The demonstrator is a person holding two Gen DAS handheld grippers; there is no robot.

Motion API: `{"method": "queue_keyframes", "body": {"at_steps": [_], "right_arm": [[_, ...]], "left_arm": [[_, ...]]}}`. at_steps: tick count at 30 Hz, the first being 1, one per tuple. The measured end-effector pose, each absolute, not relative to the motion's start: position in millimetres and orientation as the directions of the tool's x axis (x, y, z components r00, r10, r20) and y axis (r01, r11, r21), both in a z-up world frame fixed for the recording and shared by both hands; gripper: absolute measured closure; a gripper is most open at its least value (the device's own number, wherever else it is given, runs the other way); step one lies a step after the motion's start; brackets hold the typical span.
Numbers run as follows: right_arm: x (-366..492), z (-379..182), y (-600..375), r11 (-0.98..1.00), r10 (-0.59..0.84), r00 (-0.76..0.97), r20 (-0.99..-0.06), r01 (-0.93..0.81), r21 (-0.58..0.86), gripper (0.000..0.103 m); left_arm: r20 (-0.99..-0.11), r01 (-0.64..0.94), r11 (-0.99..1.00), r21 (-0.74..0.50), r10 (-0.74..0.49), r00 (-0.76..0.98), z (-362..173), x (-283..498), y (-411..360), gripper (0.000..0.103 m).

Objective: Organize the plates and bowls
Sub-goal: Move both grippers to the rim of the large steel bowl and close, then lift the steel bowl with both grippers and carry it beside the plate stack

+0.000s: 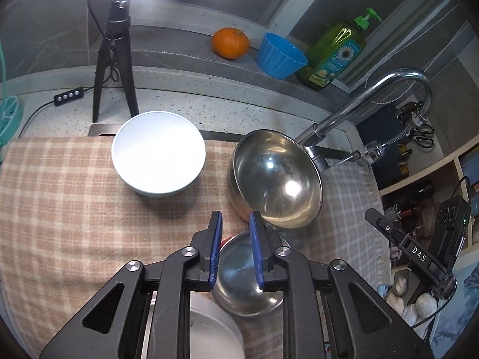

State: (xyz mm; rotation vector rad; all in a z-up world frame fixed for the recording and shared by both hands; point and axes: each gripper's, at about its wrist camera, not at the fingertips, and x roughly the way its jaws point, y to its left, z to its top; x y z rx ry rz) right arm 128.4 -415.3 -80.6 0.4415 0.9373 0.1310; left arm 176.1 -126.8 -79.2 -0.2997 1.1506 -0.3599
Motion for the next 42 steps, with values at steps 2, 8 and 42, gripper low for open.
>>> {"method": "queue_keyframes", "body": {"at_steps": [2, 8, 42], "right_arm": [[135.3, -82.8, -413.5, 0.902, 0.306, 0.587, -0.749, 0.074, 0.426, 0.079], [166.0, -97.2, -406.7, 0.893, 0.334, 0.556, -0.761, 0.071, 0.444, 0.079], [214.0, -145.3, -393.7, 0.886, 0.357, 0.438, -0.825, 0.121, 0.448, 0.092]], "left_arm": [[-0.83, 0.115, 0.897, -0.428, -0.44, 0.342, -84.5, 184.8, -129.3, 0.071], [-0.848, 0.062, 0.901, -0.429, -0.425, 0.316, -102.8, 209.9, -134.4, 0.071], [-0.89, 0.101, 0.924, -0.369, -0.383, 0.247, -136.5, 239.7, -165.5, 0.092]]}}
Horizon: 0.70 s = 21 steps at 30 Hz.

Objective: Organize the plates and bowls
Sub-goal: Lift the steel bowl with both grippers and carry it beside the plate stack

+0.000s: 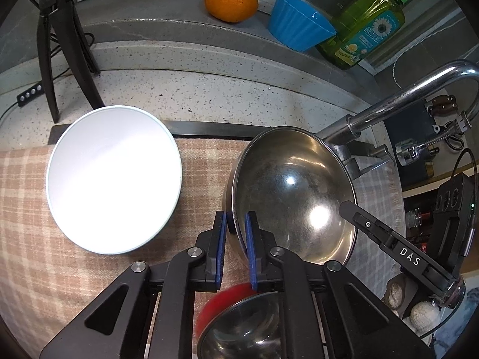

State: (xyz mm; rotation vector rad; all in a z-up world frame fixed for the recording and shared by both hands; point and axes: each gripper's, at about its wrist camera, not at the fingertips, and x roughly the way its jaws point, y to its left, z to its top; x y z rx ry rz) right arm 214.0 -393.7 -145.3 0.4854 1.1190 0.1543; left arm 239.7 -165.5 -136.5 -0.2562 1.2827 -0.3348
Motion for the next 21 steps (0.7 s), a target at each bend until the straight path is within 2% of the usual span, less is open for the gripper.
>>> {"method": "queue_keyframes", "body": {"at_steps": [21], "right_arm": [[199.0, -99.8, -391.7, 0.886, 0.35, 0.495, -0.796, 0.1, 0.452, 0.092]], "left_arm": [[-0.855, 0.124, 0.91, -0.396, -0.415, 0.311, -96.9, 224.9, -156.0, 0.092]]}}
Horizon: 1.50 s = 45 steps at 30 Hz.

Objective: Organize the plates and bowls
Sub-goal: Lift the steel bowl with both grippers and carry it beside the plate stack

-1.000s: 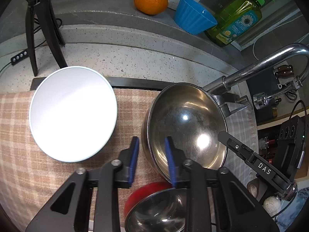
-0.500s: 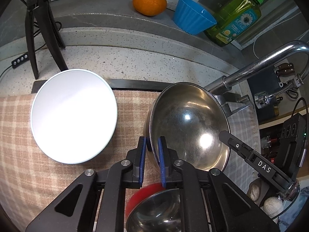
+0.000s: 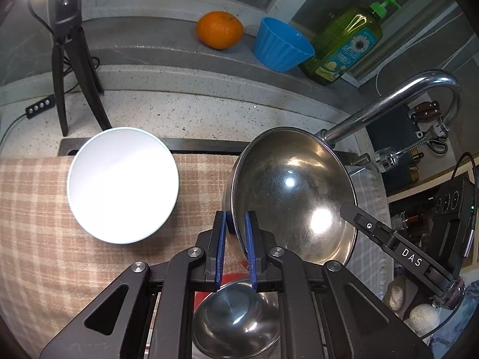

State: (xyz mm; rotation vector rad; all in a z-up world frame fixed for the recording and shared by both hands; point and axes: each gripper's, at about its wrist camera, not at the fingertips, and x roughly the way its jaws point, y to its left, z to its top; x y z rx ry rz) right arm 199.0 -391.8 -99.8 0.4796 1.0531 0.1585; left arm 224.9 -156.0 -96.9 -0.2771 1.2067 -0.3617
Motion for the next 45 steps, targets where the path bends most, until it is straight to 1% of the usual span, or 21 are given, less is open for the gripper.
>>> {"method": "queue_keyframes", "body": {"at_steps": [18, 37, 45], "right_arm": [[174.9, -58.9, -345.5, 0.885, 0.39, 0.509, -0.767, 0.023, 0.465, 0.092], [160.0, -46.6, -230.8, 0.871, 0.474, 0.449, -0.757, -0.116, 0.477, 0.092], [151.3, -53.0, -175.8, 0.865, 0.496, 0.407, -0.767, -0.156, 0.477, 0.092]], "left_arm": [[-0.832, 0.108, 0.915, -0.39, -0.4, 0.386, -58.8, 190.6, -108.4, 0.092], [-0.835, -0.025, 0.927, -0.374, -0.325, 0.443, -51.9, 144.7, -0.7, 0.092], [-0.842, -0.081, 0.928, -0.365, -0.291, 0.455, -56.6, 126.8, 46.8, 0.092]]}}
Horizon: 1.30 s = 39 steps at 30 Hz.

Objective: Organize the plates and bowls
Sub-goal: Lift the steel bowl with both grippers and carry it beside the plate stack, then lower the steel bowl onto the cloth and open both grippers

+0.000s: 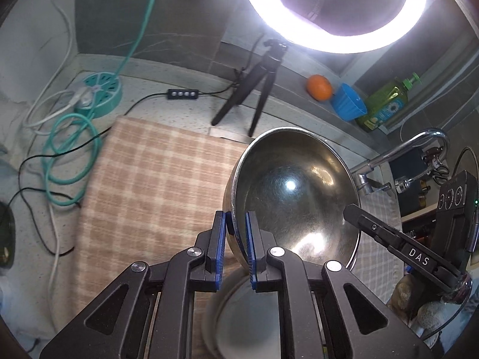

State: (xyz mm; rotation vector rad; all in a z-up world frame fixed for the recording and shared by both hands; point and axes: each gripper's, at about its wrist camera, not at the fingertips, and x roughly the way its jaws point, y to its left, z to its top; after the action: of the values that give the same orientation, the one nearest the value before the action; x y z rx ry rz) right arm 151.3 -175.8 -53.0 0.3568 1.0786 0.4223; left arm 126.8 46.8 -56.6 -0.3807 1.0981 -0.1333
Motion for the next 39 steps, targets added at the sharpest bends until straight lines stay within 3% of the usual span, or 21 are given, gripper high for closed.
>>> {"method": "queue_keyframes", "body": {"at_steps": [14, 39], "right_arm": [[139.7, -88.3, -94.0, 0.861, 0.507, 0.3, -0.808, -0.219, 0.459, 0.092], [138.2, -130.0, -51.2, 0.882, 0.45, 0.226, -0.864, -0.266, 0.39, 0.092]], "left_arm": [[-0.874, -0.194, 0.919, -0.343, -0.237, 0.425, -87.8, 96.8, 111.3, 0.092], [-0.901, -0.274, 0.91, -0.31, -0.189, 0.392, -130.6, 88.6, 135.1, 0.092]]}}
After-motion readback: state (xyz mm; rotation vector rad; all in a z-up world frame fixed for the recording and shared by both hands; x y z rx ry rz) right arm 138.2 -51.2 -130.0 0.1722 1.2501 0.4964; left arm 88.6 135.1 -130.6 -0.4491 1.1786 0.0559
